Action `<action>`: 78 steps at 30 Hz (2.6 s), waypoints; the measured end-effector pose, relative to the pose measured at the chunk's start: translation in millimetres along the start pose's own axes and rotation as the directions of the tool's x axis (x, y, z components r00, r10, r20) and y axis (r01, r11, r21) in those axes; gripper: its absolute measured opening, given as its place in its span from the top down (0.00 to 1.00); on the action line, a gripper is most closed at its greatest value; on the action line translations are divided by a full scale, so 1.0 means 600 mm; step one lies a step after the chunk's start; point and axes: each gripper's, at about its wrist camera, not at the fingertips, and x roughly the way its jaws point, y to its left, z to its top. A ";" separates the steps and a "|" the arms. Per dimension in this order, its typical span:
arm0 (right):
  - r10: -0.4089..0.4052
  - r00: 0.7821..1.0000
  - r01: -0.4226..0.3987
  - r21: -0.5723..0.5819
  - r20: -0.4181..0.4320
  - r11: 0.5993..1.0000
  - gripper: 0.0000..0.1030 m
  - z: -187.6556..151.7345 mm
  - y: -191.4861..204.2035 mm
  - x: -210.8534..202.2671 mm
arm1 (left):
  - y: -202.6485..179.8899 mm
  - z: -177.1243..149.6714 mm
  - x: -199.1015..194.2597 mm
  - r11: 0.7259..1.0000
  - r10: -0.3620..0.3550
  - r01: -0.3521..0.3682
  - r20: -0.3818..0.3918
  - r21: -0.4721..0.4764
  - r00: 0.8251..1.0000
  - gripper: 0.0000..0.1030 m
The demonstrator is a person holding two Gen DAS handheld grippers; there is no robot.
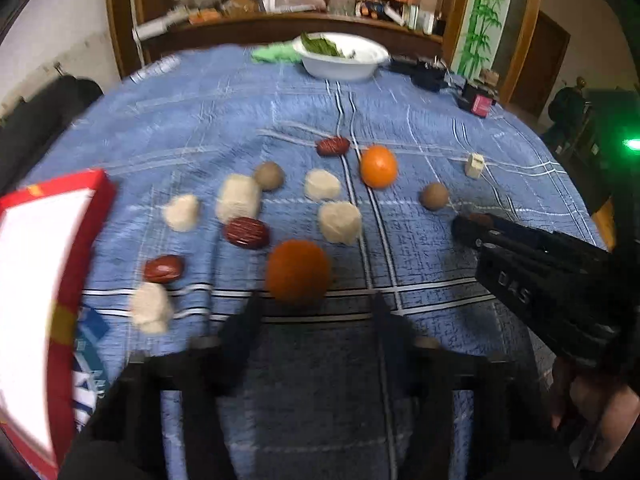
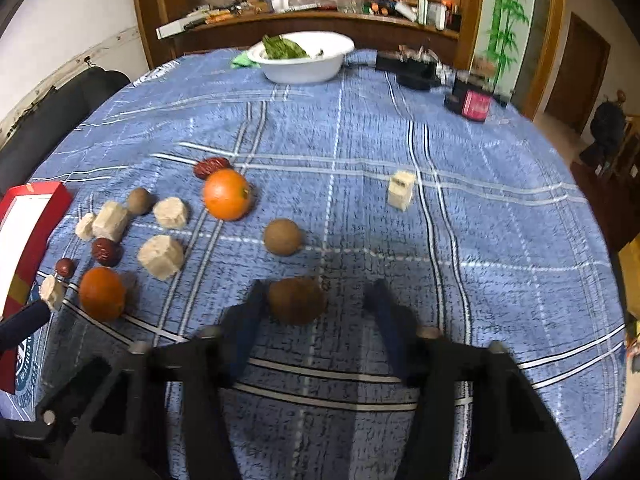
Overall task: Organize fruits
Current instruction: 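Grasp the orange with the left tool while the right tool grasps a kiwi, then carry orange and kiwi over the red box and release both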
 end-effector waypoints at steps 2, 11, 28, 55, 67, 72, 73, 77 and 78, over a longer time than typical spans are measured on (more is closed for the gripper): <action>0.019 1.000 -0.019 0.021 0.000 1.000 0.73 0.002 -0.009 0.000 | -0.007 0.003 0.003 0.999 0.033 -0.033 0.016 0.014 0.999 0.73; 0.048 0.999 -0.049 0.054 0.025 0.997 0.73 -0.002 -0.015 -0.022 | -0.002 -0.004 -0.017 0.999 0.042 -0.042 0.020 0.022 0.999 0.75; 0.121 0.985 -0.123 0.011 0.119 0.992 0.73 -0.051 0.063 -0.143 | 0.108 -0.057 -0.153 0.995 0.066 -0.057 0.117 -0.081 0.991 0.75; 0.475 0.874 -0.424 -0.314 0.106 0.850 0.72 -0.035 0.421 -0.171 | 0.450 -0.105 -0.209 0.902 0.261 -0.186 0.151 -0.389 0.953 0.75; 0.502 0.863 -0.448 -0.369 0.060 0.814 0.72 -0.048 0.466 -0.142 | 0.474 -0.134 -0.223 0.963 0.098 -0.023 0.269 -0.269 0.958 0.75; 0.515 0.856 -0.467 -0.378 0.031 0.799 0.72 -0.048 0.477 -0.128 | 0.476 -0.131 -0.221 0.969 0.072 -0.007 0.254 -0.247 0.964 0.75; 0.518 0.855 -0.471 -0.380 0.026 0.796 0.72 -0.048 0.478 -0.126 | 0.476 -0.130 -0.220 0.970 0.051 0.010 0.242 -0.245 0.969 0.75; 0.529 0.848 -0.491 -0.376 -0.001 0.786 0.72 -0.046 0.484 -0.113 | 0.482 -0.117 -0.212 0.968 0.012 0.030 0.166 -0.251 0.986 0.75; 0.529 0.848 -0.496 -0.372 -0.015 0.785 0.72 -0.044 0.486 -0.108 | 0.484 -0.116 -0.207 0.967 0.026 0.011 0.138 -0.256 0.990 0.75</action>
